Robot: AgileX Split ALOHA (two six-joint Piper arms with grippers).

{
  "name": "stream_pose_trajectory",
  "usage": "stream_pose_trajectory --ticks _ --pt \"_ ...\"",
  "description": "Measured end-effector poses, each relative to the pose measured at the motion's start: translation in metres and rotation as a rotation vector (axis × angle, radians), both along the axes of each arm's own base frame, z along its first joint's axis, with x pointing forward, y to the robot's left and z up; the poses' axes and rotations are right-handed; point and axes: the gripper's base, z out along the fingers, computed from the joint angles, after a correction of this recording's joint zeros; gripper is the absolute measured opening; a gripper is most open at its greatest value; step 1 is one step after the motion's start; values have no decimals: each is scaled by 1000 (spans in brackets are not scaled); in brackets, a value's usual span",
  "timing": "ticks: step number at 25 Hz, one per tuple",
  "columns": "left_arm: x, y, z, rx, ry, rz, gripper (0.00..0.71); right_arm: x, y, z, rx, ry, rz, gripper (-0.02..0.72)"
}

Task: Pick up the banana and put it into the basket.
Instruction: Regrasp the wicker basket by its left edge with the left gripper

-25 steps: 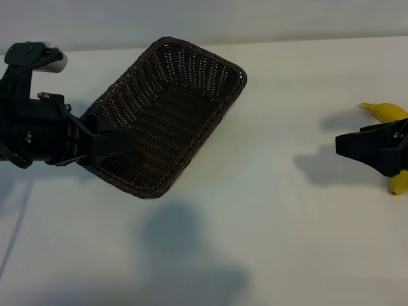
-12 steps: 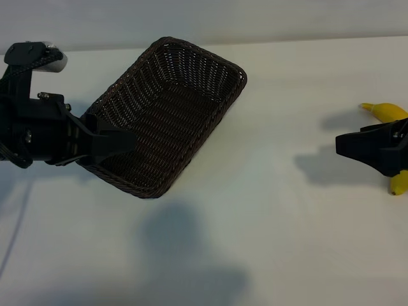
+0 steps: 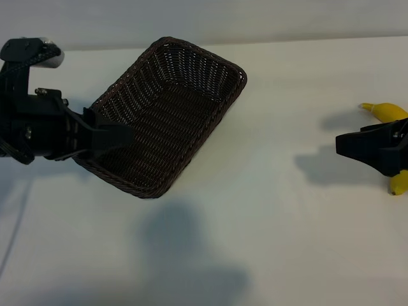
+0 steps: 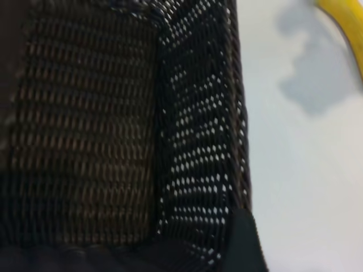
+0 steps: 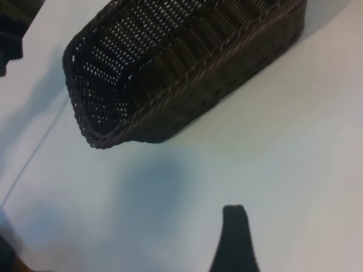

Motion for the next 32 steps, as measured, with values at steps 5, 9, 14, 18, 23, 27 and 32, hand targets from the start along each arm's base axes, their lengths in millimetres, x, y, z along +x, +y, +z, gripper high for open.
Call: stream_pose_trajectory --ticks 5,9,14,18,23,27,32 --pt "3 2 1 8 -28 30 538 0 0 0 -1 0 0 559" --pt "3 2 1 1 -21 41 538 0 0 0 -1 0 0 559" --pt "3 2 1 -58 53 129 538 0 0 0 0 0 -1 559" --pt "2 5 -2 -74 148 231 538 0 0 0 2 1 -3 559" --pt "-2 16 -6 28 295 358 538 0 0 0 4 2 -4 559" --pt "-6 28 -10 139 375 478 538 0 0 0 11 11 -12 559" --pt "-7 33 -11 136 433 604 538 0 0 0 15 17 -16 559"
